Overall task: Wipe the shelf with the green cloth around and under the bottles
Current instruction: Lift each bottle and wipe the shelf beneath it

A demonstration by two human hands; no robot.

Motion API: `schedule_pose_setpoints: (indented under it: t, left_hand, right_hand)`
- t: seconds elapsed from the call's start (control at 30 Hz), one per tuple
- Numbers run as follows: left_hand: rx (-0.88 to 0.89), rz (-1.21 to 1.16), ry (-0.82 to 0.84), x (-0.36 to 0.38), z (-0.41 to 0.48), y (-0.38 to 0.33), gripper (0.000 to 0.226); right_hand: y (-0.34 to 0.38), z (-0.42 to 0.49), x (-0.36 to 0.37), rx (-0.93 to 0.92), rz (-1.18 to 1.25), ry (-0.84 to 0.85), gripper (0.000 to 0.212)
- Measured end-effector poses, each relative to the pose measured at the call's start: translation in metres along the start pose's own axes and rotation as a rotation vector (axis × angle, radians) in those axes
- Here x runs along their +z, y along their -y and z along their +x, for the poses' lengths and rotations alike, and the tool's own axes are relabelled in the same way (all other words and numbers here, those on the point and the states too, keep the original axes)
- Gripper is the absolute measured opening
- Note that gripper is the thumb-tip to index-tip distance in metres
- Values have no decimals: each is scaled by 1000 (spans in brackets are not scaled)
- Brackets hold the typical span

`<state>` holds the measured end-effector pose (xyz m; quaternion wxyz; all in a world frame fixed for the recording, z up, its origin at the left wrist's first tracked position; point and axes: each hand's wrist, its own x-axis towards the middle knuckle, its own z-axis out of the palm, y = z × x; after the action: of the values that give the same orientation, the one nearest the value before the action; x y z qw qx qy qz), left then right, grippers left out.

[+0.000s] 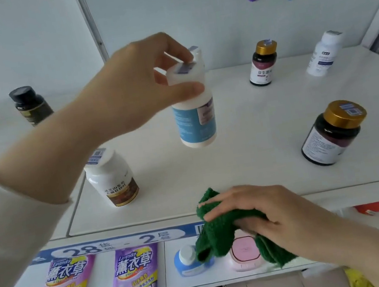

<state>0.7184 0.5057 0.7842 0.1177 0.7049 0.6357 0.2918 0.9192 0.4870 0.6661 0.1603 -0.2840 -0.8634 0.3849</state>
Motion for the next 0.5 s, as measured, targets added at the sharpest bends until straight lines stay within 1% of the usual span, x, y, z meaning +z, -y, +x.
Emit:
schedule_pose_setpoints:
  t: [0.1, 0.2, 0.33, 0.4, 0.5]
  left_hand:
    - [-1, 30, 22, 10, -6, -2, 39]
    - [-28, 33, 20, 13, -12, -2, 35]
    - [-54, 76, 48, 25, -21, -5, 35]
    - [-58, 68, 92, 35, -27, -8, 36]
    - [-57, 31, 156, 49, -33, -11, 37]
  right_hand:
    - [3, -9, -13, 156, 51, -137, 42]
    - [0, -15, -25, 276, 163, -352, 34]
    - [-7, -9, -34, 337, 286, -581, 28]
    - [-10, -1, -38, 369, 350, -645, 25]
    - [-11, 15, -45, 385, 361, -707, 26]
